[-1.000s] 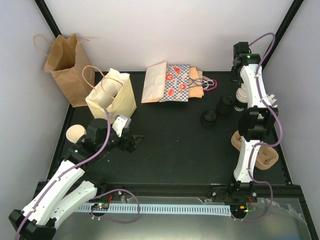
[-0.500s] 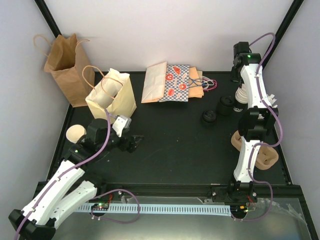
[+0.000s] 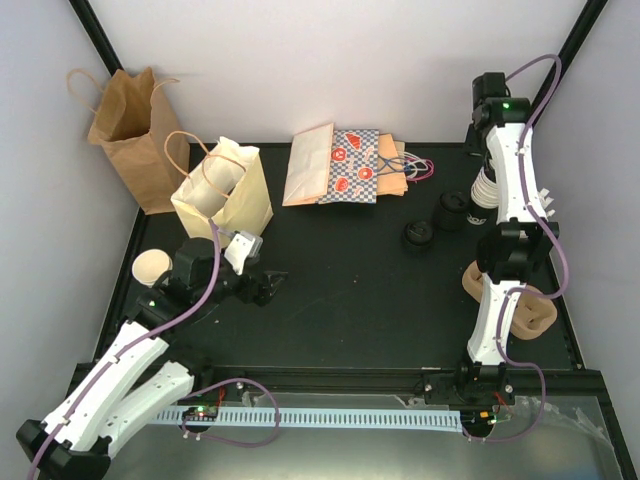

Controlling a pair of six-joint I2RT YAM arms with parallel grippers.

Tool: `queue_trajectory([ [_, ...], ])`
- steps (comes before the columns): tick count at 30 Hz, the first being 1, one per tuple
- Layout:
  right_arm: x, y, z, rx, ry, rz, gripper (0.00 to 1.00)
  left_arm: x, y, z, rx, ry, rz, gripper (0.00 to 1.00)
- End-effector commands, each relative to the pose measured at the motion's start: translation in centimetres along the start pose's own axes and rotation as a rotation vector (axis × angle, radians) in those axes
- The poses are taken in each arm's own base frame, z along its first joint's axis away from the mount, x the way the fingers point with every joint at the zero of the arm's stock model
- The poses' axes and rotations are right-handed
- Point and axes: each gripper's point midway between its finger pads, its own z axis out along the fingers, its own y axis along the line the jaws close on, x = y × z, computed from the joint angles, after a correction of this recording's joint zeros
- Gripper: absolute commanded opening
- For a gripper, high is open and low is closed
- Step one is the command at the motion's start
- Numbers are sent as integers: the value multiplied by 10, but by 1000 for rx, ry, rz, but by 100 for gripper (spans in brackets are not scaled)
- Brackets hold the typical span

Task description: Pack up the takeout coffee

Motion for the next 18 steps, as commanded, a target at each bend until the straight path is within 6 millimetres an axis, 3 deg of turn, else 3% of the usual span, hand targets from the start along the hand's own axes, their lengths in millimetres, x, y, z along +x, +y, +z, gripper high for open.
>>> queue_trajectory([
  [1,-16,-19,-41,36,-85,10,3,-7,-3,-4,4,-32,32,99],
  [7,-29,-33,-84,17,-184,42,4,-9,-4,-6,1,-43,36,99],
  [14,-34,-38,-157,-120,-322,85,6,-9,-5,-8,3,-52,43,99],
  [18,-30,-31,-202,-222,-406,55,6,-8,-6,-8,4,-51,44,99],
])
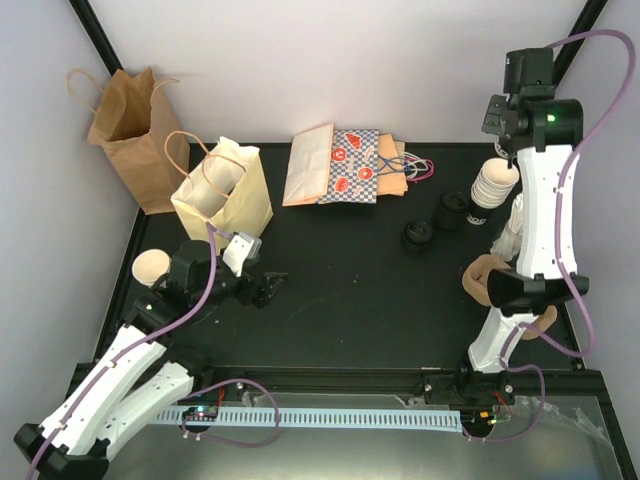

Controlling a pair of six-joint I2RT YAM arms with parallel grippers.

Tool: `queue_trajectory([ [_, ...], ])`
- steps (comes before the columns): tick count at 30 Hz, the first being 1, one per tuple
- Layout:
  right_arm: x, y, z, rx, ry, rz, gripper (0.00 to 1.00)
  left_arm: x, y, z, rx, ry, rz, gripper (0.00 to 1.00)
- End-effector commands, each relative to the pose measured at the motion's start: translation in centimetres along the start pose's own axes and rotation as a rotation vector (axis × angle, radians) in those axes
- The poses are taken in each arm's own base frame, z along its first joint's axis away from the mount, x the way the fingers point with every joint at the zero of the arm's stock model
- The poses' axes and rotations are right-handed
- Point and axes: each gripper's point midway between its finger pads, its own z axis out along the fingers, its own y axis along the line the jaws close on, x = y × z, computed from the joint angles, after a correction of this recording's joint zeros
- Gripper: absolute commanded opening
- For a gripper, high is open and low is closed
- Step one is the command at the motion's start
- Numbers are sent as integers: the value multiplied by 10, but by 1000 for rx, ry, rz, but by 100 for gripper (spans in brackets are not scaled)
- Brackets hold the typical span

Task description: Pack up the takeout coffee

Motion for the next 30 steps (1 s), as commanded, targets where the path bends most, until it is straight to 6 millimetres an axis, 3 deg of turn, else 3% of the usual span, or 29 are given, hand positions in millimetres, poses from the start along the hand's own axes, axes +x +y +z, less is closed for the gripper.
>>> queue_trajectory([
  [1,-15,20,-55,-172,-119,-29,6,-6,-2,-3,-3,-29,30,99],
  [5,-3,60,-94,-369,-161,-93,5,-6,-3,-3,0,-30,34,99],
  [8,20,94,-122,-479,-161,-145,2,-6,-3,-3,1,-31,35,99],
  [11,50,115,-144,-554,-160,-199,1,-6,-3,-3,1,-32,37,99],
  [15,99,137,-154,-658,-102,-237,1,-6,-4,-4,1,-34,38,99],
  [22,208,164,-143,-690,62,-383,1,-5,-4,-3,5,-27,39,99],
  [26,248,173,-149,-757,103,-437,1,-5,-4,-3,2,-29,40,99],
  [30,273,182,-158,-804,118,-521,1,-5,-3,-2,-2,-26,39,99],
])
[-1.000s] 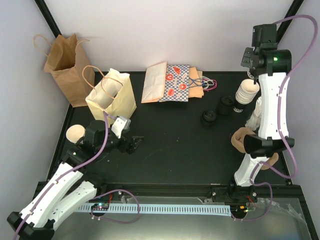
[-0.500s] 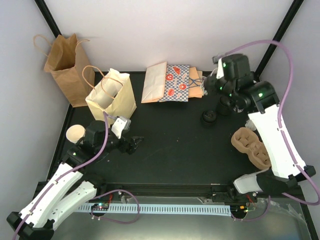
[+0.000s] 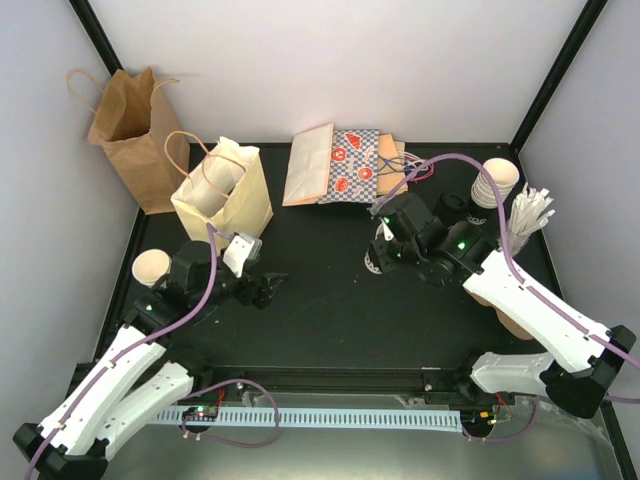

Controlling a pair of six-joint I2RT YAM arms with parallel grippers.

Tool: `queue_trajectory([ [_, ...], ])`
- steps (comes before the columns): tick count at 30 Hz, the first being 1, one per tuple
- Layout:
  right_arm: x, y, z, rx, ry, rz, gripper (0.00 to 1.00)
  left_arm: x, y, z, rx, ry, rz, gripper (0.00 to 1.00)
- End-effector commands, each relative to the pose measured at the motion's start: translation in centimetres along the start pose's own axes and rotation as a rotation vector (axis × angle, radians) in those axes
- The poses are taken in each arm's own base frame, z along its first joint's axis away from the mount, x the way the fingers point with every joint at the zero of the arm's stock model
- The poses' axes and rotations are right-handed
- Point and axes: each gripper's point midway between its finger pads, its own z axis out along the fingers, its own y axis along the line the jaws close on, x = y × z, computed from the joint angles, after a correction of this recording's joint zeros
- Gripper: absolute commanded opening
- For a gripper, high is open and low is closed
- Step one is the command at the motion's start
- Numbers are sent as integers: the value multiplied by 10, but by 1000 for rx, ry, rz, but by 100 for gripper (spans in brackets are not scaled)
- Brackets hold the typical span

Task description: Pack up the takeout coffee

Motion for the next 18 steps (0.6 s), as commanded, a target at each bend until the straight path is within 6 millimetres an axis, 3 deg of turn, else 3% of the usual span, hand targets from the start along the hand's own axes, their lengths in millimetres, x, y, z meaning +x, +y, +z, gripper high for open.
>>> queue_trajectory([
  [1,-3,26,-5,-72,-57,-48,2,-4,0,-1,-7,-23,22,99],
  [6,15,45,11,-25,-3,-158,1,-3,0,0,-16,-16,21,99],
  [18,54,51,50,56,122,-224,1,-1,-3,1,-11,-9,30,99],
])
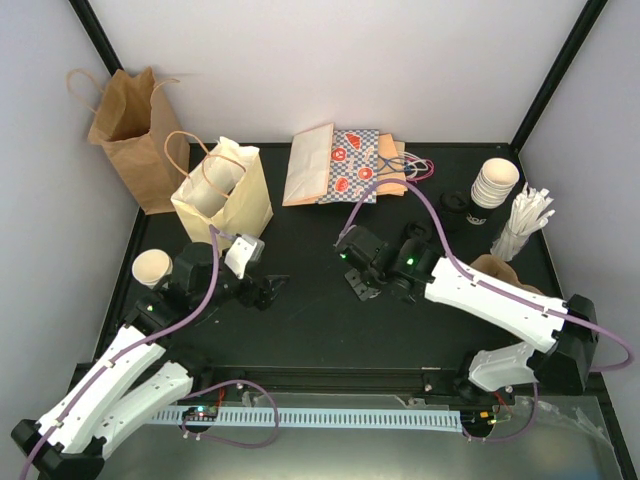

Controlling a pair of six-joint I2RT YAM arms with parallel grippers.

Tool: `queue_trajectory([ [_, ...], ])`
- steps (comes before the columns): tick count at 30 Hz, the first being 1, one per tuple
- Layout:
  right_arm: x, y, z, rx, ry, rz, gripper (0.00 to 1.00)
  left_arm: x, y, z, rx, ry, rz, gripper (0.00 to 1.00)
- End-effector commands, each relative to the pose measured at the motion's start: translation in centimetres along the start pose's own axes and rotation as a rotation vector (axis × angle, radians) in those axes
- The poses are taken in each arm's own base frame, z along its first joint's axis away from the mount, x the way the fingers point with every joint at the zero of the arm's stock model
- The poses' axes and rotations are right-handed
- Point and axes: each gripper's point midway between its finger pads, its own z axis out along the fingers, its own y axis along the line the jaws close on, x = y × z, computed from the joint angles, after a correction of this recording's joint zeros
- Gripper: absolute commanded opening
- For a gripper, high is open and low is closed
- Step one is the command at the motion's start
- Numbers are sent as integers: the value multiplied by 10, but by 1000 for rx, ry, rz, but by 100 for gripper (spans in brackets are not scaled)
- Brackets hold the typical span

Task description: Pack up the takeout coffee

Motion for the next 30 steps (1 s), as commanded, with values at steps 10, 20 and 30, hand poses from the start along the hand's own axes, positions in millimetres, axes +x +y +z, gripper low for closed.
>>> queue_trajectory([
  [10,12,14,32,98,52,-45,2,-2,-2,1,5,-10,17,99],
  [20,15,20,48,108,27,-25,12,-2,-2,0,7,-14,18,99],
  [30,16,16,45,119,19,-16,21,-2,-2,0,4,-13,19,99],
])
